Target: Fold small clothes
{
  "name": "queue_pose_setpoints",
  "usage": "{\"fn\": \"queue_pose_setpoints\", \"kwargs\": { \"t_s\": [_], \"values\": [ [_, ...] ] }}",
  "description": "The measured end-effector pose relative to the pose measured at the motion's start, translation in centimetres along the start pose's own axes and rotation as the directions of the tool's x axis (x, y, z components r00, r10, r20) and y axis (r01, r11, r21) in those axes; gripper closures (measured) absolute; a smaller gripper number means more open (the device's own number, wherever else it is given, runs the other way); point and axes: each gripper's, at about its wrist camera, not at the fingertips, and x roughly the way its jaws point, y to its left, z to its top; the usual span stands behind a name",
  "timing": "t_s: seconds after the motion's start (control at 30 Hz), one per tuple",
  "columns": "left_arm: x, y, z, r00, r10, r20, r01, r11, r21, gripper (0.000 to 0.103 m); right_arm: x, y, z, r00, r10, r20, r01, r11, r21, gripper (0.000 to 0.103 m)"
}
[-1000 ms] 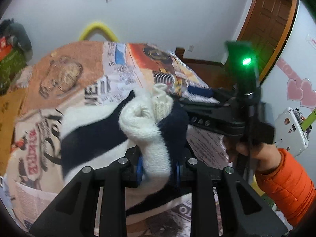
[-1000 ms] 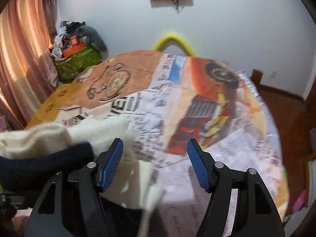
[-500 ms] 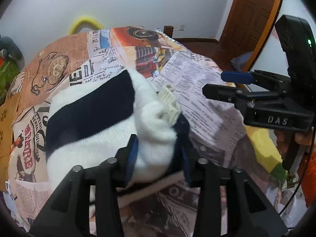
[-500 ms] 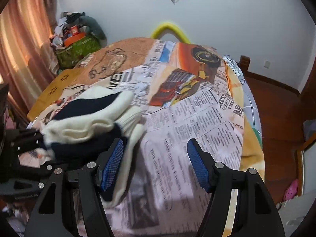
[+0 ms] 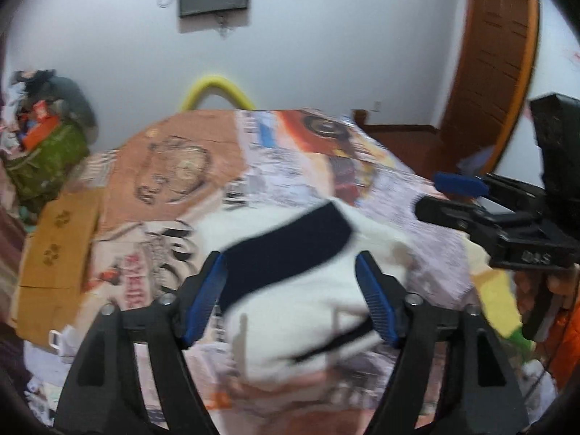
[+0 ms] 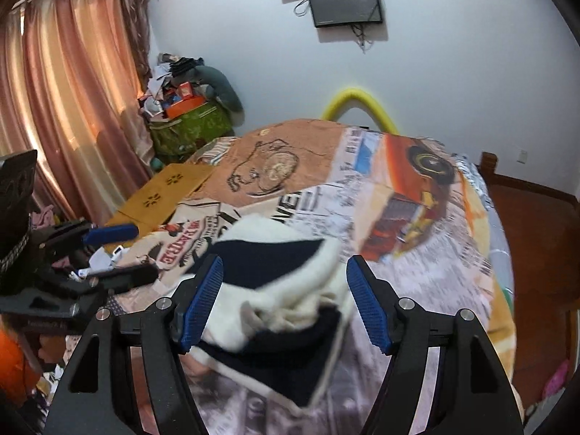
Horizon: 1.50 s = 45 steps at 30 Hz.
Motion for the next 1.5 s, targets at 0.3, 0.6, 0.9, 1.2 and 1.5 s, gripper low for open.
{"fn": "queue_pose_setpoints", "kwargs": {
  "t_s": [0.3,0.6,0.9,1.2,1.5],
  "values": [
    [6.7,5.8,0.2,0.991,0.049,-0.127,-0.058,0.995,-0.075,0.026,7.5,0.0,0.1,0.988,0.036,-0.153,-0.024,0.996,0.082,0.036],
    [11.3,4.0,-3.6,0.975,-0.040,-0.219,0.032,0.999,-0.040,0.026,7.4,-1.3,-5.7,0.962,-0.028,-0.272,0.039,0.999,0.034,0.050],
    [10.5,2.8,-6.7,0.974,-0.053,-0.220,0.050,0.999,-0.021,0.021,5.8,-2.0,-10.2,0.966,0.007,-0.260,0.036,0.987,0.159,0.051],
    [7.9,2.5,-7.9,0.981,-0.012,-0.196,0.011,1.000,-0.008,0.022,4.2,-1.0,-10.6,0.972,-0.029,-0.233,0.062,0.989,0.135,0.050],
    [5.0,3.5,-8.1,0.986,0.044,-0.161,-0.043,0.999,0.013,0.010,2.5,-0.7,-9.5,0.968,-0.100,-0.229,0.109,0.994,0.029,0.039]
  ]
}}
